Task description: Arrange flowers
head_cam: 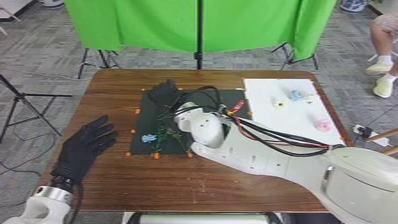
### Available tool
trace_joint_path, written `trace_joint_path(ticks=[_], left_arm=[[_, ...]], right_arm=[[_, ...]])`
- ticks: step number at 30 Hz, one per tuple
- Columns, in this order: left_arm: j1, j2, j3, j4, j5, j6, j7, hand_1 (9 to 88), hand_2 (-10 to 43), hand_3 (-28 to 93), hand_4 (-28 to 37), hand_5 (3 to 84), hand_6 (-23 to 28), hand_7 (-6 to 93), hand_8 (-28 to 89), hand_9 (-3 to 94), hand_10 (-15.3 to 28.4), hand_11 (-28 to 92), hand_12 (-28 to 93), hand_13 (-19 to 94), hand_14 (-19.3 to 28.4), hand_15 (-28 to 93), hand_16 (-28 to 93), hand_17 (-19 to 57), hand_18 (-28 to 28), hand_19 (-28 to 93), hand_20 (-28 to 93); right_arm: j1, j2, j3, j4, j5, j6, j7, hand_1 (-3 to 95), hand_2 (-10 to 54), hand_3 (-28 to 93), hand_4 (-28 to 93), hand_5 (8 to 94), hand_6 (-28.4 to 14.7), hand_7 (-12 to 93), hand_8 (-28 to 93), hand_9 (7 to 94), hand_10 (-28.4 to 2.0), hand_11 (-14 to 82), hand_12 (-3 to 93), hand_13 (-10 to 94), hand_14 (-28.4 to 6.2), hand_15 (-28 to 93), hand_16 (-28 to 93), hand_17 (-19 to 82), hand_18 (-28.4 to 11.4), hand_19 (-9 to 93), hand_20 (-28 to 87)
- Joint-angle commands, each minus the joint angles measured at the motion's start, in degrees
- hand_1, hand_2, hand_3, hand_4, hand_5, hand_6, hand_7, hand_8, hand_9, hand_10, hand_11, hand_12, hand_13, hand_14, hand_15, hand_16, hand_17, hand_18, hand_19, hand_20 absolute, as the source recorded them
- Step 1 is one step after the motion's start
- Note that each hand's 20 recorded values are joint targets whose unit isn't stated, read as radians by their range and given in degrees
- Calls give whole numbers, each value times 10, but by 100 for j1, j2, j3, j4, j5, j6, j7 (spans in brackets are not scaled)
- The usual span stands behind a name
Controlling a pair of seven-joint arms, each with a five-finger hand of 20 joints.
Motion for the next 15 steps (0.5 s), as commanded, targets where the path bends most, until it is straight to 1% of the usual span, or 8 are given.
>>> trace_joint_path(ticks=[1,4,5,7,8,10,11,15], left_arm=[[-55,20,68,69,38,-95,-77,235,2,686,-270,321,39,198,-90,289,123,248,172,240,142,391,8,-84,210,502,100],[-35,30,65,65,37,-82,-39,235,2,686,-271,321,38,198,-90,288,122,249,173,240,141,391,8,-84,209,502,99],[-31,32,63,58,32,-76,-67,235,2,687,-272,321,38,198,-90,288,122,248,172,240,141,390,8,-83,209,501,99],[-36,36,65,63,32,-91,-65,236,2,686,-272,321,38,198,-90,288,122,248,173,240,141,391,8,-83,209,501,99],[-32,41,80,59,30,-66,-29,236,3,686,-273,321,38,199,-89,289,123,248,173,240,141,391,8,-83,209,501,100],[-54,51,94,69,26,-86,-16,236,3,686,-273,320,38,199,-90,288,123,249,173,240,141,390,8,-83,209,501,100],[-52,51,87,63,31,-89,-42,236,3,686,-272,321,38,199,-90,289,123,248,172,240,140,391,8,-84,209,501,100],[-60,58,92,77,24,-82,-29,236,3,686,-272,321,38,199,-90,289,122,249,173,240,141,392,8,-84,210,501,100]], right_arm=[[74,-141,48,18,-67,-294,-16,482,-43,720,-283,687,42,383,-59,860,-43,169,301,744,-31,651,304,343,-161,854,411],[75,-151,41,17,-75,-312,-24,477,-42,715,-283,670,38,387,-62,845,-46,172,301,734,-31,654,304,337,-161,850,412],[34,-155,86,15,-108,-362,-25,475,-42,715,-283,668,37,388,-63,842,-45,171,300,732,-32,655,304,336,-160,849,413],[33,-155,100,5,-121,-449,-34,474,-42,712,-283,658,35,386,-66,832,-43,168,300,727,-32,656,304,331,-160,845,413],[54,-157,81,11,-81,-478,-63,473,-42,712,-283,652,34,387,-67,827,-42,165,299,724,-32,659,304,329,-160,844,414],[98,-139,-2,34,-120,-454,-37,474,-41,708,-283,638,33,396,-67,816,-43,167,307,721,-33,665,302,327,-161,842,417],[67,-144,40,46,-141,-530,-35,475,-41,707,-283,629,32,405,-67,810,-43,169,315,720,-34,667,300,326,-162,842,419],[79,-161,21,129,-111,-553,22,473,-41,710,-283,609,32,423,-76,800,-42,168,324,705,-33,691,302,322,-162,840,424]])
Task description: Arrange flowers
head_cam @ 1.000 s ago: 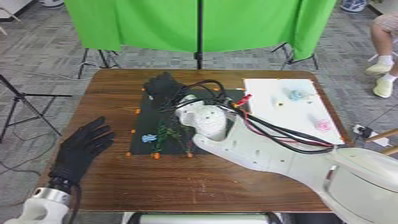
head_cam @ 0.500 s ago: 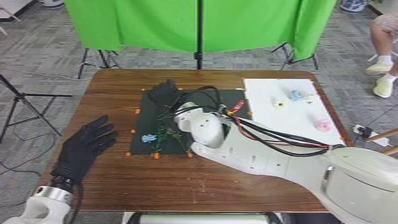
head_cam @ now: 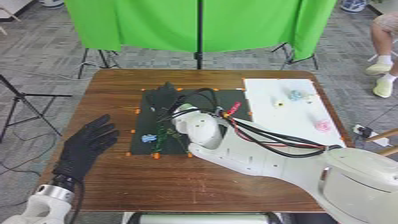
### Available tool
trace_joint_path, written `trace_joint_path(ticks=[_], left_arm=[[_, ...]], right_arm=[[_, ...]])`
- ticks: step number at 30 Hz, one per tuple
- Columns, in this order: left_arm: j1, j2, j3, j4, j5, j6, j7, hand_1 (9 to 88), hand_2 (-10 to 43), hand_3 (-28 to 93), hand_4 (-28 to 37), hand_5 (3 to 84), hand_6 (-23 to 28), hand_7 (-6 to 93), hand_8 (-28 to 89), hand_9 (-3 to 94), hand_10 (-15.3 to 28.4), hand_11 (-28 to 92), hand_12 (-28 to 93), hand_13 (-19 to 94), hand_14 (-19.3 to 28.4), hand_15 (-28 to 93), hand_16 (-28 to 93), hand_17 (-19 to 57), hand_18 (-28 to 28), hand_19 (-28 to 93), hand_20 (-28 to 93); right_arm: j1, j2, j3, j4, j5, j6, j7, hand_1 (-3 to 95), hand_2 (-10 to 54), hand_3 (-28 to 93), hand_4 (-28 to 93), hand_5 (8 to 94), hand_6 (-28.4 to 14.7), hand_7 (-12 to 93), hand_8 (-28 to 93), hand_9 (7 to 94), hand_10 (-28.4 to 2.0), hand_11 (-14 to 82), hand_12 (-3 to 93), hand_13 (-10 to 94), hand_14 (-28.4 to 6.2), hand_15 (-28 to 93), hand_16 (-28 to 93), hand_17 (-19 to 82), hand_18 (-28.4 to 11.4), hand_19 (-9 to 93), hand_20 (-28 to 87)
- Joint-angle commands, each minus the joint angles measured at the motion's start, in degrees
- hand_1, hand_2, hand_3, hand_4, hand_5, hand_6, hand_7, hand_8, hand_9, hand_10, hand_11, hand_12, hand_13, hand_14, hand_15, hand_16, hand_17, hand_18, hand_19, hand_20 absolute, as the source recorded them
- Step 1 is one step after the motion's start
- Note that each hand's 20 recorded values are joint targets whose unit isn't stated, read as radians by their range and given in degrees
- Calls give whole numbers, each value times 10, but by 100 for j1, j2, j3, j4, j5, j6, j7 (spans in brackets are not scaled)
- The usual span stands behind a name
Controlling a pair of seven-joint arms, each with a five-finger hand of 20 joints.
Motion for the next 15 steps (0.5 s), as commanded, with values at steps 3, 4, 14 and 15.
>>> trace_joint_path(ticks=[3,4,14,15], left_arm=[[-11,25,51,61,18,-55,-14,235,2,686,-271,321,38,199,-90,288,122,249,173,240,141,393,8,-84,210,501,100],[-4,23,43,59,17,-64,-25,235,3,686,-272,321,38,198,-90,289,122,249,173,240,141,392,8,-84,210,501,100],[-36,38,65,71,18,-69,-27,237,3,685,-272,321,38,198,-90,289,123,249,173,240,141,392,8,-84,209,501,99],[-49,42,71,79,16,-74,-24,236,3,685,-272,321,39,198,-90,289,123,248,172,240,141,392,8,-84,209,501,100]], right_arm=[[113,-85,4,156,-86,-150,95,473,-40,706,-283,603,32,426,-80,797,-44,169,326,703,-33,695,300,320,-163,839,425],[100,-81,10,156,-88,-150,79,471,-40,706,-283,601,31,427,-81,795,-44,168,325,702,-34,696,300,320,-162,839,426],[53,-110,103,132,2,-223,211,385,-40,717,-283,592,27,367,-77,738,-69,257,207,683,-41,714,288,313,-164,835,433],[81,-92,66,131,90,-158,200,372,-38,725,-283,593,28,356,-83,734,-70,256,204,680,-44,715,288,311,-165,834,434]])
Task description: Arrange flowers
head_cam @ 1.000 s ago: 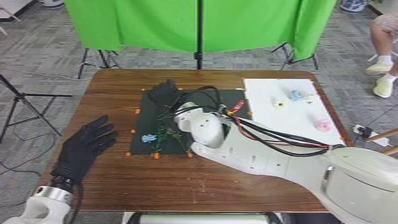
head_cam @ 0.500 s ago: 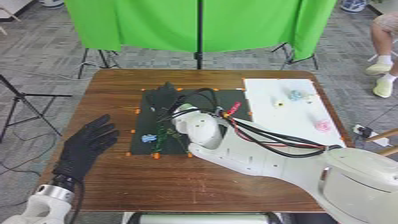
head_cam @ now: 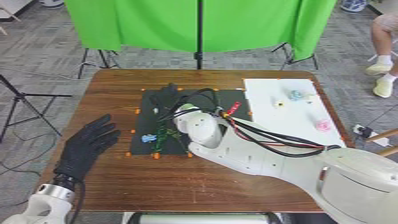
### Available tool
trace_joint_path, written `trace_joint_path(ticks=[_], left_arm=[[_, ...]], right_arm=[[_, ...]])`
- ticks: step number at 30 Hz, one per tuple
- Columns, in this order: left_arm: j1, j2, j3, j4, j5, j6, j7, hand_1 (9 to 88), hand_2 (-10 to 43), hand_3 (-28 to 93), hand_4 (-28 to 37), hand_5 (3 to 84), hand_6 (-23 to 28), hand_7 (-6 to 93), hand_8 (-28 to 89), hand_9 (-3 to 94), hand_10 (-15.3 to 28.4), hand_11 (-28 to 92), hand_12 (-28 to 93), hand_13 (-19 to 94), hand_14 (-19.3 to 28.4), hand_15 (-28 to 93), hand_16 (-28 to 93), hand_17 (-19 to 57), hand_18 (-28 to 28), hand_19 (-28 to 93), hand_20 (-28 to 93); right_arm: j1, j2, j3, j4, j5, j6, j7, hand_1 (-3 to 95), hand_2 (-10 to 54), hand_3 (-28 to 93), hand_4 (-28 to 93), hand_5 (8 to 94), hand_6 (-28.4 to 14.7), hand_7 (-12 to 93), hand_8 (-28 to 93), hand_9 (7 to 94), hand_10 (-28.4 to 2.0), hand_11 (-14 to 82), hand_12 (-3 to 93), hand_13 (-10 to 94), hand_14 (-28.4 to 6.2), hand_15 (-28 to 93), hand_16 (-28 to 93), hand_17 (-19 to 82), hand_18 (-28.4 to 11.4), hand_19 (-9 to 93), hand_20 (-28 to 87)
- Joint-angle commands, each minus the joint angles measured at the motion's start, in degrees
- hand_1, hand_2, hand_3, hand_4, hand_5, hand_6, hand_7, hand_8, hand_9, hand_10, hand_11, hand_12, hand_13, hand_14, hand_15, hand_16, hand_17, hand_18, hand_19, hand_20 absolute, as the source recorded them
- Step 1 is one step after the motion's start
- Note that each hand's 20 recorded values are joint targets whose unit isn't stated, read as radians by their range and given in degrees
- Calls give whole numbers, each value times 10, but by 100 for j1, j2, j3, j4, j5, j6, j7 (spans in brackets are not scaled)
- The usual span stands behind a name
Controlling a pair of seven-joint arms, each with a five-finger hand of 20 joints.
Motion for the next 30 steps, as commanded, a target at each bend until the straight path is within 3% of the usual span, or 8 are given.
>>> trace_joint_path(ticks=[1,6,14,16,19,21,28,30], left_arm=[[-5,19,37,55,14,-56,-42,236,3,686,-272,321,38,198,-90,289,122,248,172,240,141,392,8,-84,209,501,100],[40,-2,18,43,9,-30,1,236,3,686,-272,322,39,199,-90,289,123,249,172,240,141,391,8,-84,209,501,100],[279,-144,-99,-45,10,58,114,236,3,686,-272,323,39,198,-90,289,123,249,172,240,141,391,8,-84,209,502,100],[425,-176,-127,-95,10,87,234,236,3,686,-272,323,40,198,-90,289,123,248,172,239,141,392,8,-84,209,502,100],[492,-311,-165,-123,14,54,184,236,3,686,-273,323,39,198,-90,289,123,248,172,239,142,392,8,-84,209,502,100],[441,-373,-204,-84,29,36,84,236,4,686,-272,323,39,199,-89,289,123,248,171,239,141,392,8,-84,209,502,100],[613,-458,-321,-150,6,66,45,236,3,686,-272,323,39,199,-91,289,123,248,172,240,141,391,8,-84,210,502,100],[675,-531,-400,-175,44,10,-12,235,2,688,-271,323,39,198,-90,289,123,248,172,240,141,391,8,-84,209,502,99]], right_arm=[[43,-47,106,-36,99,12,106,353,-38,743,-283,594,29,342,-100,733,-71,256,201,679,-45,716,287,309,-167,834,435],[22,-14,238,-159,125,88,88,304,-40,763,-283,597,27,335,-185,726,-73,256,198,674,-51,720,283,305,-169,832,435],[-375,335,1315,-1168,371,-18,-300,258,-20,758,-283,593,14,321,-180,713,-86,248,196,673,-59,717,278,302,-176,832,434],[-369,696,1409,-1556,819,477,-449,250,-16,759,-283,584,10,312,-176,704,-87,248,197,670,-63,712,275,301,-179,830,432],[-841,1319,2243,-2243,895,309,-834,253,-14,764,-283,570,8,307,-170,683,-92,253,202,661,-69,697,267,296,-179,817,424],[-1155,1769,2745,-2488,740,325,-1093,249,-21,780,-283,532,6,309,-168,633,-95,256,203,622,-75,669,249,278,-177,785,406],[-2638,3758,4204,-3393,1011,447,-707,270,-60,820,-282,414,-13,326,-174,487,-101,301,214,533,-90,724,238,266,-175,798,406],[-3378,4015,5037,-3645,992,-1,-628,264,-72,836,-283,334,-21,314,-163,395,-115,309,219,482,-98,746,225,250,-176,796,409]])
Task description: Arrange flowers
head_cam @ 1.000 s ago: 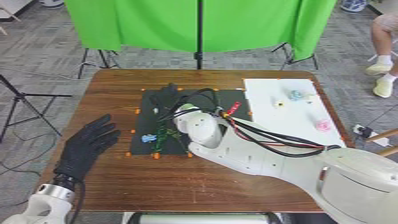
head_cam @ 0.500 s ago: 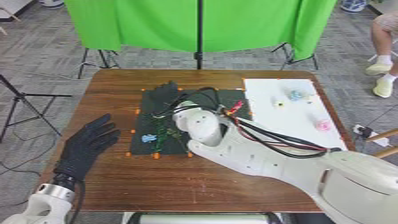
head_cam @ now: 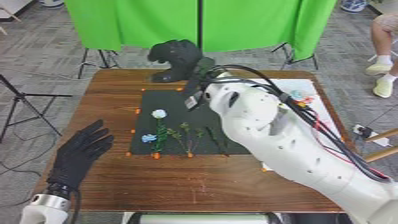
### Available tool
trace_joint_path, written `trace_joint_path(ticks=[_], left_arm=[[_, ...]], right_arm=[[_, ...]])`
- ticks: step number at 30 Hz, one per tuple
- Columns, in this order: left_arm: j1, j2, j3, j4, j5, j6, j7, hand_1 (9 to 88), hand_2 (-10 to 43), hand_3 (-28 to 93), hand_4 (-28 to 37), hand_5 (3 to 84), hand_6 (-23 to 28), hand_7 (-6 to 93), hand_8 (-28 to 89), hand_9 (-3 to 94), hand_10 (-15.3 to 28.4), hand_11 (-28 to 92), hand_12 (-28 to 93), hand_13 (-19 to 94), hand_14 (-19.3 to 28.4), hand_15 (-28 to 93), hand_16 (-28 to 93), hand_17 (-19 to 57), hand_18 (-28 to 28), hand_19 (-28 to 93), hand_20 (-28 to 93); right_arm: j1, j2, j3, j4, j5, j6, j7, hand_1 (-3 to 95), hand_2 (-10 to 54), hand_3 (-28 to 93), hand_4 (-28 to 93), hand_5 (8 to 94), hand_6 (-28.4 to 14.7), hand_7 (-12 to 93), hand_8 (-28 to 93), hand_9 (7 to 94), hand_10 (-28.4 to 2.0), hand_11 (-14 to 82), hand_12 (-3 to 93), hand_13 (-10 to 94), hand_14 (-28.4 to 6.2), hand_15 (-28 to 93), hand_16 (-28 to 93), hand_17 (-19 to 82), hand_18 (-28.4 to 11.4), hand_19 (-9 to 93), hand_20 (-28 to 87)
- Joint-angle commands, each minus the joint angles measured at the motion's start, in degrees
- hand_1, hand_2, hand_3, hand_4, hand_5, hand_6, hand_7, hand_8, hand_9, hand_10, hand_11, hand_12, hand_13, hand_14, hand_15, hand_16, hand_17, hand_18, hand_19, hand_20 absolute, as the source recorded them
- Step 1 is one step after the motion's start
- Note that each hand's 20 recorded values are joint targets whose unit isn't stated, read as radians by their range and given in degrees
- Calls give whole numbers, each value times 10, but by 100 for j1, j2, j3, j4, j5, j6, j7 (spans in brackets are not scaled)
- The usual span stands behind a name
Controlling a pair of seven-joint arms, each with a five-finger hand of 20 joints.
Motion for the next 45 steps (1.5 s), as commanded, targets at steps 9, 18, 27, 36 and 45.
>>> trace_joint_path(ticks=[9,18,27,36,45], left_arm=[[320,-133,-146,-80,36,-68,-86,235,2,686,-271,323,39,197,-90,288,122,248,172,239,141,390,8,-84,209,499,99],[310,-124,-136,-67,27,-83,-202,236,2,684,-271,324,40,196,-89,289,123,248,172,239,141,391,9,-84,209,501,100],[284,-91,-134,-61,31,-74,-201,235,3,685,-271,327,41,197,-89,289,123,248,173,239,142,391,8,-85,210,501,101],[242,-84,-136,-46,13,-43,-267,236,3,684,-271,327,41,197,-89,289,122,248,174,240,141,391,8,-84,209,500,99],[290,-94,-131,-75,11,-32,-248,236,4,683,-270,328,40,198,-90,289,123,249,173,240,141,392,8,-84,209,501,100]], right_arm=[[-4503,2946,4302,-849,-105,-178,1387,255,-92,832,-283,218,-27,266,-136,273,-139,214,223,383,-106,695,160,214,-177,763,407],[-5693,2936,5336,-798,14,-828,1624,248,-95,826,-281,188,-36,211,-103,241,-124,116,235,339,-115,433,163,172,-174,662,345],[-5660,2956,5146,-451,-4,-961,1668,266,-95,835,-282,189,-24,233,-122,273,-96,152,227,399,-98,496,165,183,-176,687,356],[-5310,3006,4693,-84,93,-932,1742,269,-95,837,-283,173,-55,230,-118,224,-83,142,222,377,-90,531,158,184,-171,690,353],[-4827,3027,4133,369,356,-652,1716,311,-69,840,-282,182,-34,274,-146,291,-98,239,198,473,-79,643,141,238,-163,753,344]])
